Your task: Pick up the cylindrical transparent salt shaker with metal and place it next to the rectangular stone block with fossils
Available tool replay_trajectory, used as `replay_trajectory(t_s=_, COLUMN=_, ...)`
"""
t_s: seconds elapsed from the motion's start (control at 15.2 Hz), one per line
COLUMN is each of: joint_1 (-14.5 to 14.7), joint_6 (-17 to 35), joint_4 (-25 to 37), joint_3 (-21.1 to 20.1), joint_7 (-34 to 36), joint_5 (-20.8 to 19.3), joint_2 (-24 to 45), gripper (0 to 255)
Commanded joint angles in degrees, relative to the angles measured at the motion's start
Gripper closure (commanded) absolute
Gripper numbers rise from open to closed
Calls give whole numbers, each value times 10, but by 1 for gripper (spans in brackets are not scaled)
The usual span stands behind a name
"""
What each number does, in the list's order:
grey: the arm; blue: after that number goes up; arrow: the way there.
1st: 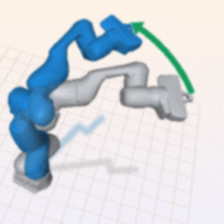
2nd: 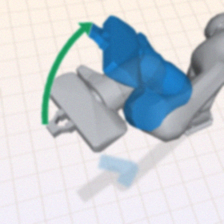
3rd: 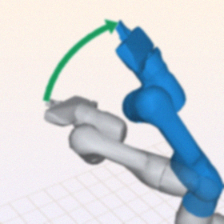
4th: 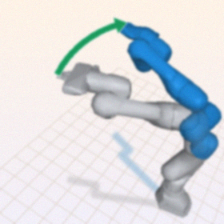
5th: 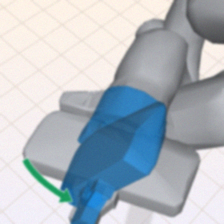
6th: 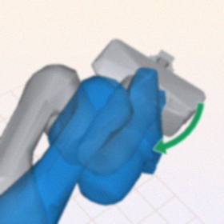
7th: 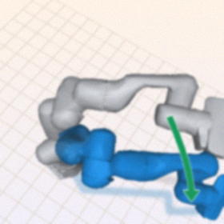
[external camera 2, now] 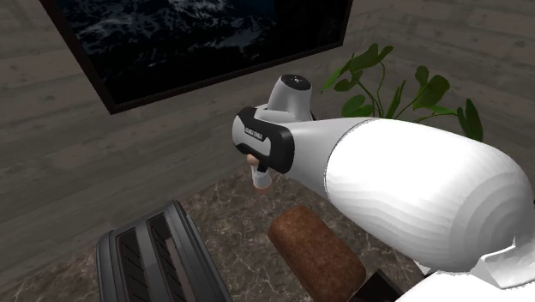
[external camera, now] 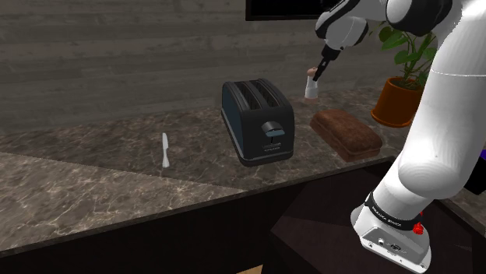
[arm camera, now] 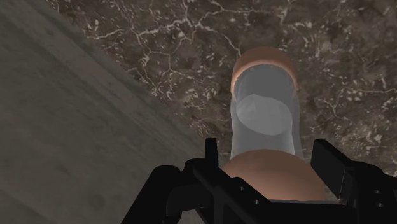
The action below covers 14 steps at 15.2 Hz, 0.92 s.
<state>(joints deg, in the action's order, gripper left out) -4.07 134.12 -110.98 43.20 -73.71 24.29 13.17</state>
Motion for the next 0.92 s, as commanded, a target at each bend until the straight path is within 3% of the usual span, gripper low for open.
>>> replay_trajectory(t_s=0.0, joint_1=3, joint_6=-12, joint_4=7, joint_3=4, joint_7=8, joint_5=-10, joint_2=-8, gripper=255)
replay_trajectory(t_s=0.86, joint_1=14, joint_6=-95, joint_4=69, joint_3=19, joint_7=52, joint_5=-62, joint_2=-44, gripper=255)
